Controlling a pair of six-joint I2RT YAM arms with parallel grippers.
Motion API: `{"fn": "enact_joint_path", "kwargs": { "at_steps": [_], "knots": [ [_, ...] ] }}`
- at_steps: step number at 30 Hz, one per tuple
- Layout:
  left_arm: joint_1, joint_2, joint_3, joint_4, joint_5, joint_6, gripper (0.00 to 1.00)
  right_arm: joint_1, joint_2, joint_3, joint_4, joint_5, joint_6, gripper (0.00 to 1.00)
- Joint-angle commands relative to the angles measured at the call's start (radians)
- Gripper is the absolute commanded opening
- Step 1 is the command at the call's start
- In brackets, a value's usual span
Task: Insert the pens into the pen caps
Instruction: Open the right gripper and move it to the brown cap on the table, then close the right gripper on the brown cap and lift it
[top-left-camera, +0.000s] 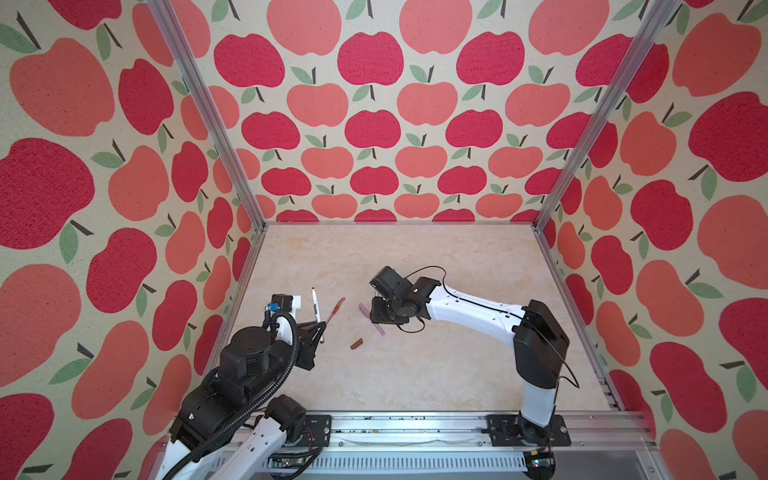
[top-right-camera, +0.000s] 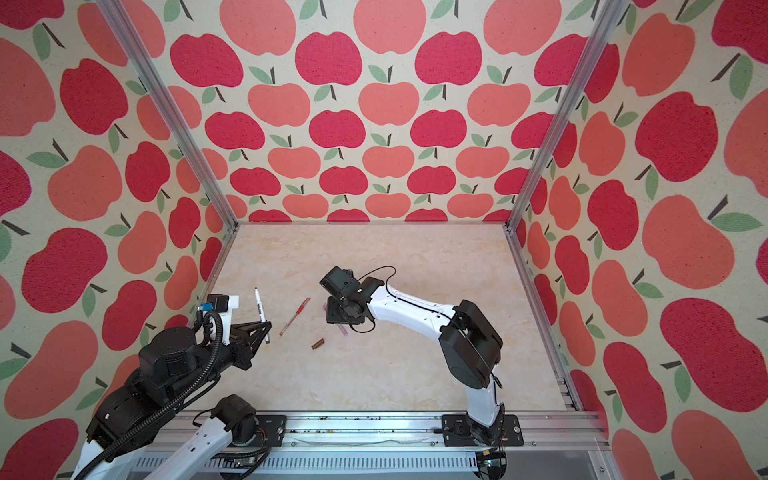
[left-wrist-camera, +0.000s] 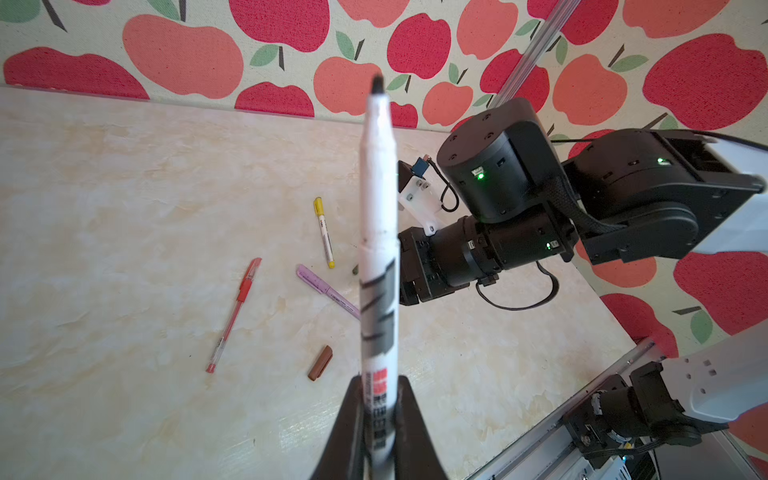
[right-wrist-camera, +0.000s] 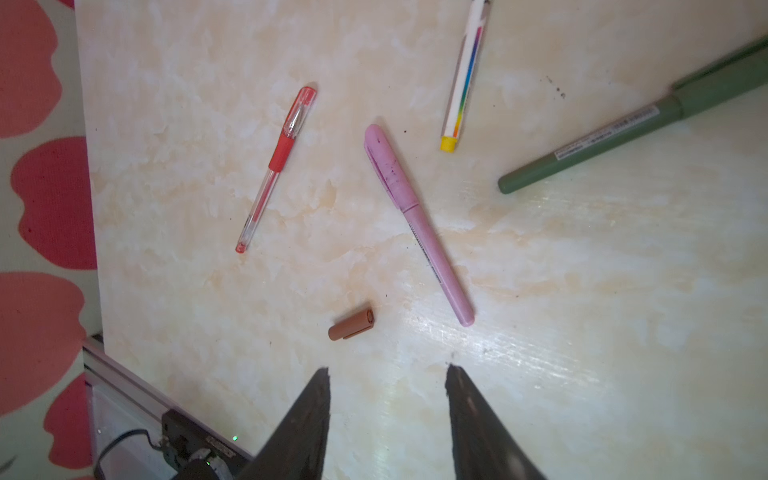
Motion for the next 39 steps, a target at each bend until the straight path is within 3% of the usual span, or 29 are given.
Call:
{"fn": "enact_joint_path", "kwargs": {
  "at_steps": [1, 4, 8, 20, 28, 39],
  "knots": [
    [0.005, -0.011, 0.025, -0.003, 0.008, -0.008, 0.0, 0.063, 0.063, 0.099, -0.067, 0.135, 0.311, 0.48],
    [0.006, -0.027, 0.021, 0.0, 0.026, -0.01, 0.0, 0.111, 0.124, 0.172, -0.124, 0.169, 0.403, 0.47],
    [0.005, -0.061, 0.008, 0.012, 0.039, -0.009, 0.0, 0.119, 0.238, 0.292, -0.227, 0.116, 0.486, 0.44],
    [0.005, -0.145, -0.021, -0.025, 0.028, -0.001, 0.01, 0.182, 0.372, 0.419, -0.339, 0.173, 0.565, 0.42],
    [0.006, -0.153, -0.037, -0.026, 0.04, -0.003, 0.01, 0.179, 0.43, 0.455, -0.361, 0.18, 0.559, 0.41],
    [0.005, -0.155, -0.06, -0.012, 0.047, -0.002, 0.0, 0.175, 0.502, 0.526, -0.412, 0.203, 0.488, 0.27]
  ]
}}
